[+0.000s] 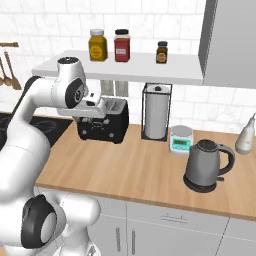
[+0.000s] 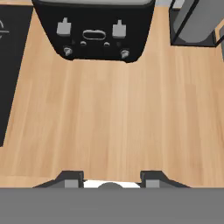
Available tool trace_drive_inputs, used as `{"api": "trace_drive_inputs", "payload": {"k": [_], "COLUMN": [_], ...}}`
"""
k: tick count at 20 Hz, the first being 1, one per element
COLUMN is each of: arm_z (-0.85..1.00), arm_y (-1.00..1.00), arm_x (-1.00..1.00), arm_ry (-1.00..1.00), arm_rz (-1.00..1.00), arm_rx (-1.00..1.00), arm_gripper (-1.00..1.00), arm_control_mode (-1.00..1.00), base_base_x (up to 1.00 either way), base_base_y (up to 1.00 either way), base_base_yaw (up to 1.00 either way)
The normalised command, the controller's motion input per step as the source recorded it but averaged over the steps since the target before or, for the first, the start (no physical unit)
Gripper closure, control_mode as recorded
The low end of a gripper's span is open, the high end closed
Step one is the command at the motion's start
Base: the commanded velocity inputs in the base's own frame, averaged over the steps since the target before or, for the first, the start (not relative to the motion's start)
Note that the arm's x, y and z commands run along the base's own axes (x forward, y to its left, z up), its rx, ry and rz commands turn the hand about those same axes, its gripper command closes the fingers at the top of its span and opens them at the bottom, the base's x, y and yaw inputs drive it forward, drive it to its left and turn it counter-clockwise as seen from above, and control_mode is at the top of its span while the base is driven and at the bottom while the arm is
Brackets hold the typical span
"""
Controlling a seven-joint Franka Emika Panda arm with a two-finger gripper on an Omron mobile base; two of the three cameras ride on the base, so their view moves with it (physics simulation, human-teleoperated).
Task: Navigate to the fridge.
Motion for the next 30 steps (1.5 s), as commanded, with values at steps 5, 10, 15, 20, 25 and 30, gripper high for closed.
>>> {"api": "trace_drive_inputs", "payload": {"k": [5,10,15,20,25,30], "arm_z": [-0.03,-0.30,-0.42,0.00,0.00,0.00], "arm_y": [-0.10,-0.20,0.03,0.00,0.00,0.00], "arm_x": [-0.58,-1.00,-0.62,0.00,0.00,0.00], "arm_ry": [-0.01,-0.05,0.00,0.00,0.00,0.00], "arm_rz": [-0.01,-0.01,0.00,0.00,0.00,0.00], "arm_rx": [0.00,0.00,-0.03,0.00,0.00,0.00], "arm_gripper": [-1.00,-1.00,-1.00,-1.00,-1.00,-1.00], "arm_control_mode": [-1.00,-1.00,-1.00,1.00,1.00,1.00], "base_base_x": [0.00,0.00,0.00,-0.42,-0.47,-0.46], "base_base_y": [0.00,0.00,0.00,0.08,0.00,0.14], "base_base_yaw": [0.00,0.00,0.00,0.12,0.23,0.41]}}
